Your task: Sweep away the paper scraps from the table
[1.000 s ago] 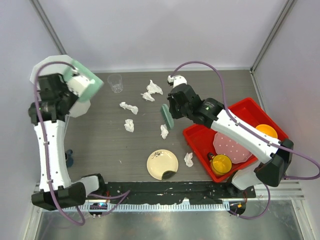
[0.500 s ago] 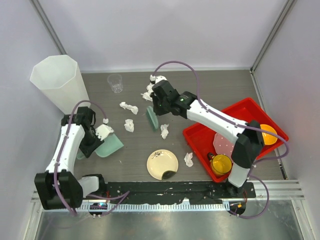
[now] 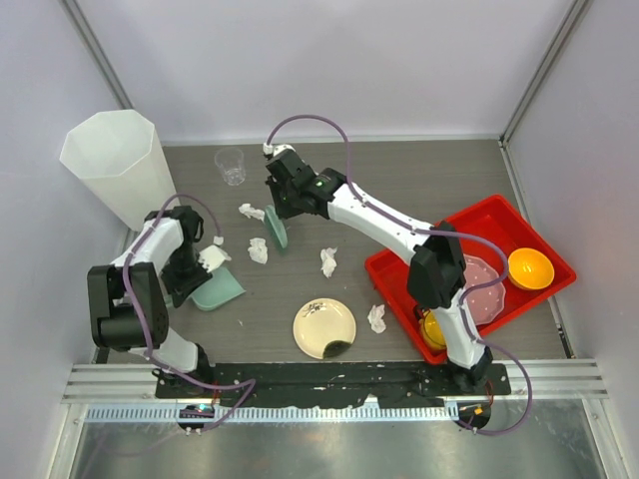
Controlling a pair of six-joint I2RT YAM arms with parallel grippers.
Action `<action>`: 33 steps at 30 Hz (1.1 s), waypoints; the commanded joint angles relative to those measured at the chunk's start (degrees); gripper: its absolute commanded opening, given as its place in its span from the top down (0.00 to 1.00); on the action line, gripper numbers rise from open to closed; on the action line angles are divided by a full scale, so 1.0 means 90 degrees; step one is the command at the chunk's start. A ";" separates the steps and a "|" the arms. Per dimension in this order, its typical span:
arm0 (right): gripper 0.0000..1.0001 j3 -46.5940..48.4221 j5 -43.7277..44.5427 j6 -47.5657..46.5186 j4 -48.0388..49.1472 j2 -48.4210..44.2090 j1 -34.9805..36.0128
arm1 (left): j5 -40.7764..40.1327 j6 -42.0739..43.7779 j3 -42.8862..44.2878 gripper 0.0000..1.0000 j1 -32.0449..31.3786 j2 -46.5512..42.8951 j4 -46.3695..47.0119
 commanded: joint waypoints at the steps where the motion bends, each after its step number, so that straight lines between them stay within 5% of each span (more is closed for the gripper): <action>1: 0.99 0.0495 0.0209 -0.0077 -0.0290 0.0131 0.0135 | -0.0048 0.0154 0.0361 1.00 -0.0014 0.0233 0.0259; 17: 0.99 0.1472 -0.2165 0.0889 0.0559 0.1030 0.0526 | 0.0518 -0.0031 0.0937 1.00 -0.0053 0.1268 0.0377; 28: 0.99 0.0477 -0.0194 0.0226 0.0238 -0.0618 0.0321 | 0.2089 0.0232 0.0869 1.00 -0.0053 0.0830 0.0367; 33: 0.99 0.0096 0.0803 -0.0243 -0.0425 -0.1449 0.0243 | 0.1906 -0.0070 0.0889 1.00 -0.0365 0.0663 0.0377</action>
